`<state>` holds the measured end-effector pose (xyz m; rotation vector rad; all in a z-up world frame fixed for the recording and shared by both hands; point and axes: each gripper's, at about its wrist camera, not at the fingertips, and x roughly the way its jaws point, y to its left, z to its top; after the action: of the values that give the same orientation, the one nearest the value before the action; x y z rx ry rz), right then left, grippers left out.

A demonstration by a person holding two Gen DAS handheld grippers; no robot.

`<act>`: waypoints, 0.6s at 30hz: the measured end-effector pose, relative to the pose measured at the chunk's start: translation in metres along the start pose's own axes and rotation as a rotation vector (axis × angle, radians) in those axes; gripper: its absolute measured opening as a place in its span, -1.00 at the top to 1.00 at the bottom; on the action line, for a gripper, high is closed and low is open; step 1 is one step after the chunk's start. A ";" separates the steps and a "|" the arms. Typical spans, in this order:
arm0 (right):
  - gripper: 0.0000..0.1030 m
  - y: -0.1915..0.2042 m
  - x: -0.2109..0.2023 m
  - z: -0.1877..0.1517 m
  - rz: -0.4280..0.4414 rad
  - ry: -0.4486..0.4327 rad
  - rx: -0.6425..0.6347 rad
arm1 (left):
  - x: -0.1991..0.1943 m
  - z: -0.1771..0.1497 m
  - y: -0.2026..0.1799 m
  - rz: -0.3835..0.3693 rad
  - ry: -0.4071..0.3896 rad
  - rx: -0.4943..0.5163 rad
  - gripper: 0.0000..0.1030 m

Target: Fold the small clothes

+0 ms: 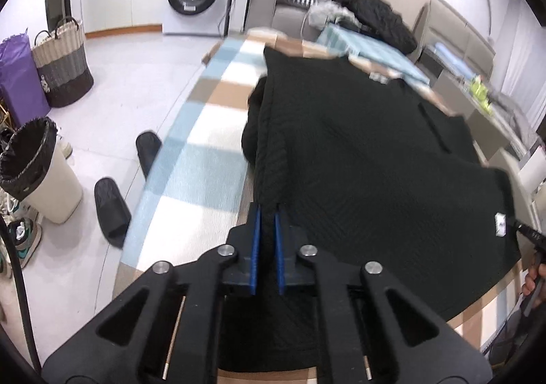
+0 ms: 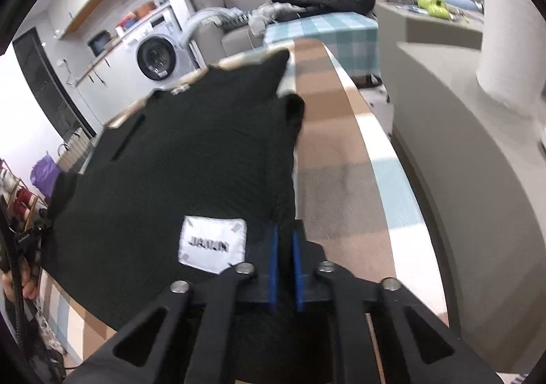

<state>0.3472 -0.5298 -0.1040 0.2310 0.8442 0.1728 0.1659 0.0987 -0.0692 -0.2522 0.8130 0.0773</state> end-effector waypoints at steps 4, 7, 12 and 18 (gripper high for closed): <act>0.94 0.001 -0.029 0.020 0.037 -0.145 0.017 | -0.023 0.014 0.001 -0.035 -0.076 -0.017 0.93; 0.95 0.008 -0.042 0.041 0.018 -0.239 0.011 | -0.031 0.034 -0.003 -0.037 -0.125 -0.012 0.93; 0.99 0.009 -0.035 0.076 -0.005 -0.316 0.083 | -0.025 0.070 -0.005 -0.004 -0.180 -0.023 0.94; 0.73 -0.005 -0.005 0.075 0.024 -0.130 0.128 | 0.009 0.081 0.009 0.015 -0.102 -0.078 0.93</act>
<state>0.4006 -0.5453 -0.0535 0.3685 0.7243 0.1255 0.2276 0.1277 -0.0241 -0.3136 0.7117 0.1355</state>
